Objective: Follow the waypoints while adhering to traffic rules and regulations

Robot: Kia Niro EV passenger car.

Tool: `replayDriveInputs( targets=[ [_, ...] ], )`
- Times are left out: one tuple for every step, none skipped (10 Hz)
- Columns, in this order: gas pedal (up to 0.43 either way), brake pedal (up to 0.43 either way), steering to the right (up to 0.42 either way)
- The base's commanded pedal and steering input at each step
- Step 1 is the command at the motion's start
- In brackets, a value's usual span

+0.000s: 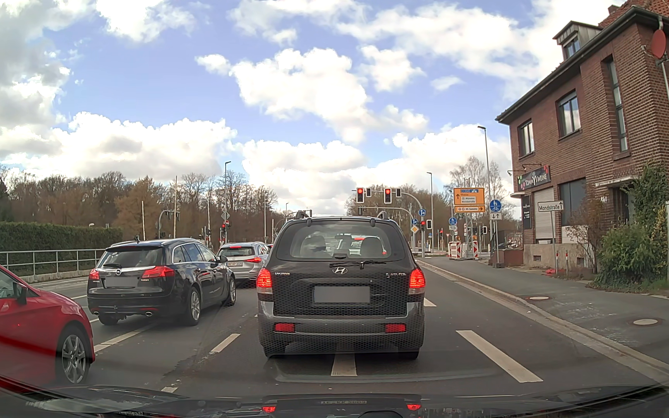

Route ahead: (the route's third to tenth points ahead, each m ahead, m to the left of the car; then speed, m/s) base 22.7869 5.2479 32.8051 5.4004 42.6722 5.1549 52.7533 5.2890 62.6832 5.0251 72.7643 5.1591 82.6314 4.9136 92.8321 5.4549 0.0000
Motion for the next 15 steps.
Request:
replayDriveInputs(
  targets=[
    [0.000, 0.238, -0.002],
    [0.000, 0.232, -0.002],
    [0.000, 0.232, -0.002],
    [0.000, 0.238, -0.002],
    [0.000, 0.238, -0.002],
    [0.000, 0.238, -0.002],
    [0.000, 0.238, -0.002],
    [0.000, 0.238, -0.002],
    [0.000, 0.238, -0.002],
    [0.000, 0.238, -0.002],
    [0.000, 0.238, -0.002],
    [0.000, 0.238, -0.002],
    [0.000, 0.238, -0.002],
    [0.000, 0.238, -0.002],
    [0.000, 0.238, -0.002]
  ],
)
